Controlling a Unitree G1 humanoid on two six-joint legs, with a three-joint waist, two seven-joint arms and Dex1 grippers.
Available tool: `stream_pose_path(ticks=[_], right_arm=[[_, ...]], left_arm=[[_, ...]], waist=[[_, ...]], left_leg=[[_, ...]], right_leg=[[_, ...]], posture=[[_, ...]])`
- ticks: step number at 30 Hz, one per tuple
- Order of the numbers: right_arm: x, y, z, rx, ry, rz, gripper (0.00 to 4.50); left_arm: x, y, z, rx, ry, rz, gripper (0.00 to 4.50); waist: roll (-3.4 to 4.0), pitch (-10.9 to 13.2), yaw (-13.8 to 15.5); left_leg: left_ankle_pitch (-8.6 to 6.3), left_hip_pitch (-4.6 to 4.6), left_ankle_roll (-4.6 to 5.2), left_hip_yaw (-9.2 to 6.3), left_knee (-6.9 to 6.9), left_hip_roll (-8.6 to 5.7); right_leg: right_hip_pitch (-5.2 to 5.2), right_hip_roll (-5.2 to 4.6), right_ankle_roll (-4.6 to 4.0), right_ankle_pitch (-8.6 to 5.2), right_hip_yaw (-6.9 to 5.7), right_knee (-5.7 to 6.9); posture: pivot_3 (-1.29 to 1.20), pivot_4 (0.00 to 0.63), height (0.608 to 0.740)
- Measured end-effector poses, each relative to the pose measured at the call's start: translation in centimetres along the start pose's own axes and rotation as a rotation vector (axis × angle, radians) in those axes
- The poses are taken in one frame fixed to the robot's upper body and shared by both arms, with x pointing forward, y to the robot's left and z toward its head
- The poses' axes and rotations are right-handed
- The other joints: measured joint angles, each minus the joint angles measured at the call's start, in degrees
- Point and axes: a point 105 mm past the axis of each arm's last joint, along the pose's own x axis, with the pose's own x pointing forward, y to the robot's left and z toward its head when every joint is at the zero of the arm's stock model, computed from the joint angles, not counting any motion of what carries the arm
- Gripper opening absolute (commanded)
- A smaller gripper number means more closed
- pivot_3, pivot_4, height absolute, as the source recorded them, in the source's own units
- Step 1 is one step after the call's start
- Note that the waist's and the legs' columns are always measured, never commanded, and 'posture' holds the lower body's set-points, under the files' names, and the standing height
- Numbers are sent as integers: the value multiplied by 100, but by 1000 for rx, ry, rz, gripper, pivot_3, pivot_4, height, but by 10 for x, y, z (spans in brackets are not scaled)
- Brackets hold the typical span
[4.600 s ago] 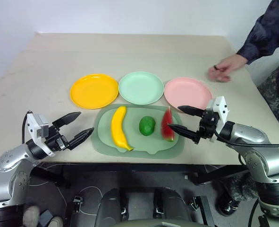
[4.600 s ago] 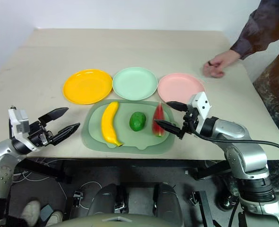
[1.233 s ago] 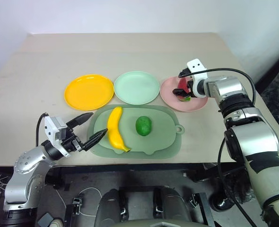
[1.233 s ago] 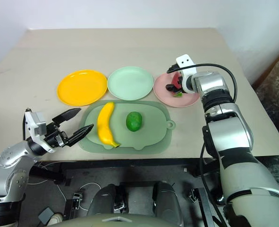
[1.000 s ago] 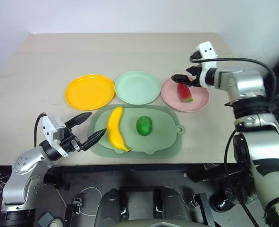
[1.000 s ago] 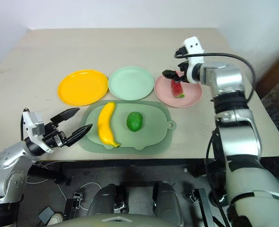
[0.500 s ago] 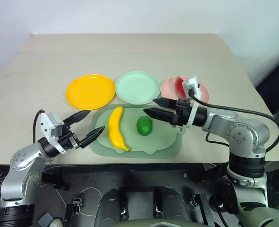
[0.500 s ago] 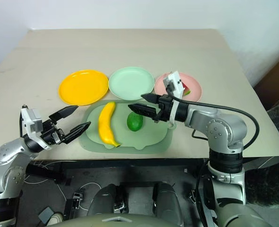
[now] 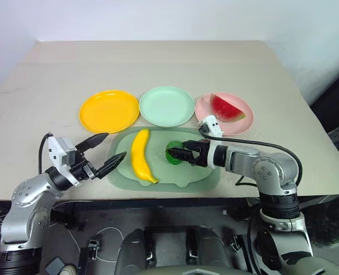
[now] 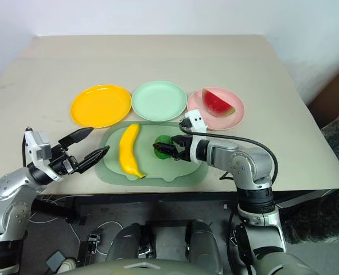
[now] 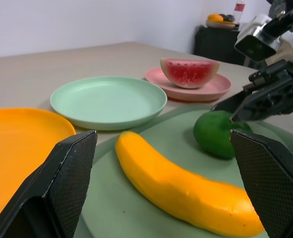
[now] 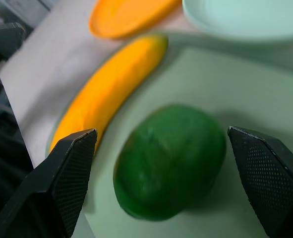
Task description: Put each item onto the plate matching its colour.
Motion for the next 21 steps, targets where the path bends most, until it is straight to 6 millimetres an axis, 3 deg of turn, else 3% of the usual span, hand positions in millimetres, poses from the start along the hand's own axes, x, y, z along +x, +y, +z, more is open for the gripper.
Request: stream_pose_path(ticks=[5, 8, 11, 12, 17, 21], right_arm=[[11, 7, -10, -44, 64, 7, 4470], [14, 6, -8, -70, 71, 0, 3899], [11, 5, -2, -100, 62, -5, 3003], [9, 3, 1, -111, 57, -7, 2972], [-3, 6, 44, -203, -51, 10, 2972], [5, 1, 80, -254, -134, -17, 2972]], left_arm=[[1, 1, 1, 3, -9, 13, 4500], [1, 1, 1, 4, -9, 17, 4500], [1, 1, 1, 4, -9, 18, 4500], [1, 1, 1, 4, -9, 18, 4500], [1, 0, 3, 9, -11, 19, 4500], [1, -1, 4, 13, -11, 20, 4500]], waist=[[-1, 0, -2], [-1, 0, 0], [-1, 0, 6], [-1, -1, 6], [0, 0, -7], [0, 0, -15]], left_leg=[[0, 0, 0, 0, 0, 0], [0, 0, 0, 0, 0, 0], [0, -1, 0, 0, 0, -1], [0, -1, 0, 0, 0, -1], [0, -1, 0, 1, -1, 0], [0, -1, -1, 4, -2, 0]], right_leg=[[1, 0, 0, 0, 0, 0], [0, 0, 0, 0, 0, 0], [0, -1, 0, 0, 0, -1], [0, -1, 0, 0, 0, -1], [-3, 1, 0, 0, 0, -1], [-4, 3, 0, 0, 0, 0]], posture=[[0, 150, 695], [0, 150, 695], [0, 150, 695], [0, 150, 695], [0, 150, 695], [0, 150, 695]])
